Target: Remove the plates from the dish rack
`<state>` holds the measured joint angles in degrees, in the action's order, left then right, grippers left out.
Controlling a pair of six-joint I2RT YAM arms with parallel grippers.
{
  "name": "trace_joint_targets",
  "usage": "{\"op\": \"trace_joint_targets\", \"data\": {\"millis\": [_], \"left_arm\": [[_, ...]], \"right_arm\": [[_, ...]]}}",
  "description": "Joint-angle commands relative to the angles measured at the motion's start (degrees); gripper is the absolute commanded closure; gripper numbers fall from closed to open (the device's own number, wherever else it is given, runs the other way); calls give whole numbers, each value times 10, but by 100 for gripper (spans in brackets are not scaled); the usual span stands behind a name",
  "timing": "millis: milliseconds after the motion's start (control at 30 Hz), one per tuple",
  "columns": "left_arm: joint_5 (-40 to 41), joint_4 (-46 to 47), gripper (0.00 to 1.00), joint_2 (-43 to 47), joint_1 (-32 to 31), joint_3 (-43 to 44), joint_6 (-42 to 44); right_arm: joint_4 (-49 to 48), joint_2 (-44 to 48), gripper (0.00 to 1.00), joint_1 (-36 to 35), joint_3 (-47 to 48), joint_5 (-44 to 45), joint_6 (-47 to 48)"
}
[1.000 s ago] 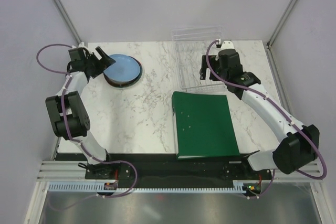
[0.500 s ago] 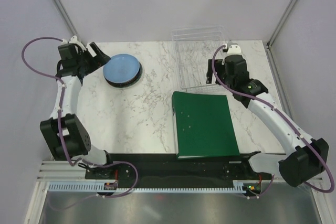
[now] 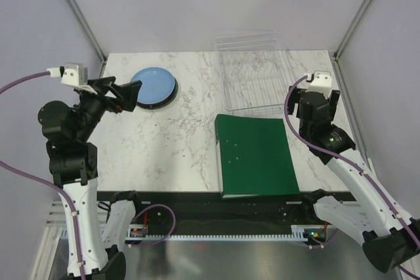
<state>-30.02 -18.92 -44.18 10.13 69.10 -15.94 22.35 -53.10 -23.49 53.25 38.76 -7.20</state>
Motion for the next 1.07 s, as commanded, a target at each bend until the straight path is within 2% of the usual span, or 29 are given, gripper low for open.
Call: {"op": "trace_joint_targets", "data": {"millis": [0,167,400,633,1033], "left_arm": [[-7,-40,0,23,0,-53,70],[60,-42,0,52,-2,-122,99],[118,-19,0,51,-6,-167,101],[116,-16,0,33,-10,-194,104],[117,-2,0,37,-13,-193,108]], "right_arm": [[-25,-3,2,0,-18,44,-14],[-27,-23,2,1,-21,58,-44],[-56,-23,2,-1,-42,53,-40],[-78,-22,2,0,-59,49,-35],[-81,-24,2,1,-62,50,-34]]}}
